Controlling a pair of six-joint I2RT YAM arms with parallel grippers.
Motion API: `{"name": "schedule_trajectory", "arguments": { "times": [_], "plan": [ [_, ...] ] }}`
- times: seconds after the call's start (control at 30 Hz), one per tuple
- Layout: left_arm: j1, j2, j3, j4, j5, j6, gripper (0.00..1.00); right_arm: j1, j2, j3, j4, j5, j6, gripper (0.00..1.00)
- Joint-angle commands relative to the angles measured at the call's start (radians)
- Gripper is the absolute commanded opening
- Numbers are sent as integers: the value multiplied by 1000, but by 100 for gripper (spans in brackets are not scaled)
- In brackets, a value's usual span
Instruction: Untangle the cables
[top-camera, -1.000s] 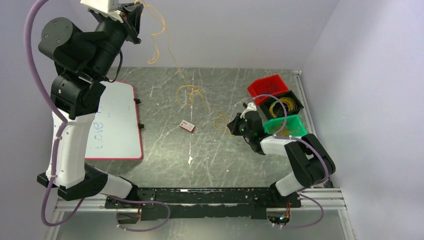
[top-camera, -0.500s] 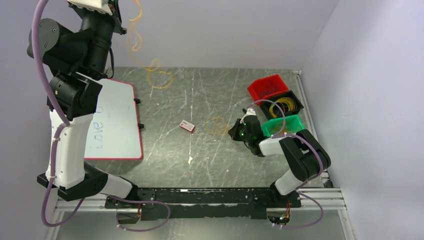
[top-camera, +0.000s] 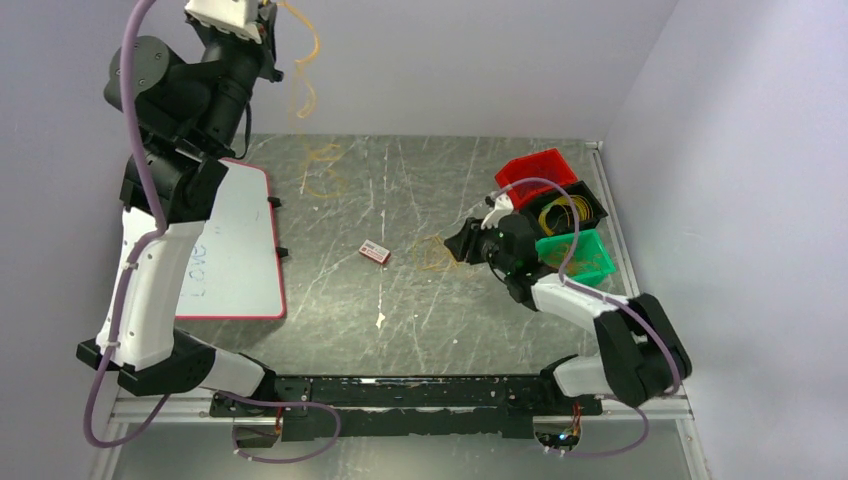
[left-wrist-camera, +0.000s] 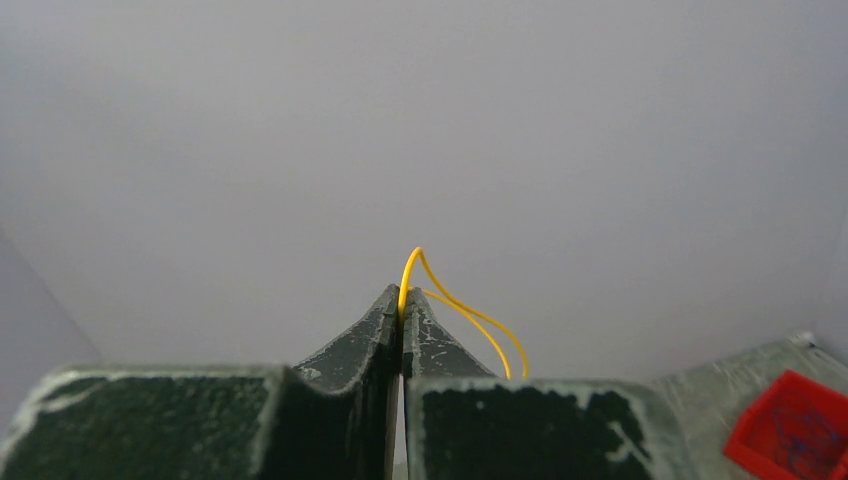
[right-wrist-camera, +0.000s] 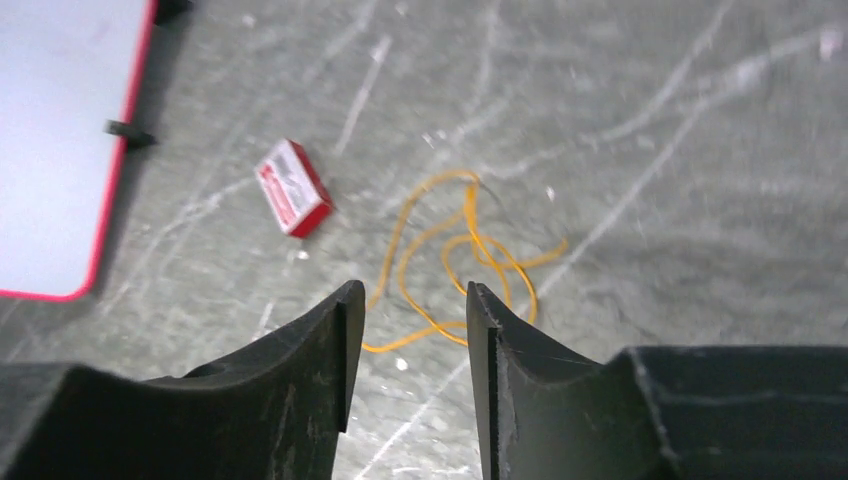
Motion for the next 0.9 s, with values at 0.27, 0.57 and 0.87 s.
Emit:
{"name": "schedule_trajectory", "arguments": {
  "times": [0.27, 0.57, 0.87],
  "plan": [
    [-2, -14, -74, 2, 118, -81, 7, 0, -294, 178, -283, 14, -130, 55],
    [-2, -2, -76, -12, 181, -125, 7, 1, -247, 267, 16, -135, 48, 65],
    [-2, -12, -78, -20, 192, -137, 7, 91, 15, 424, 321, -238, 251, 69]
  ]
}}
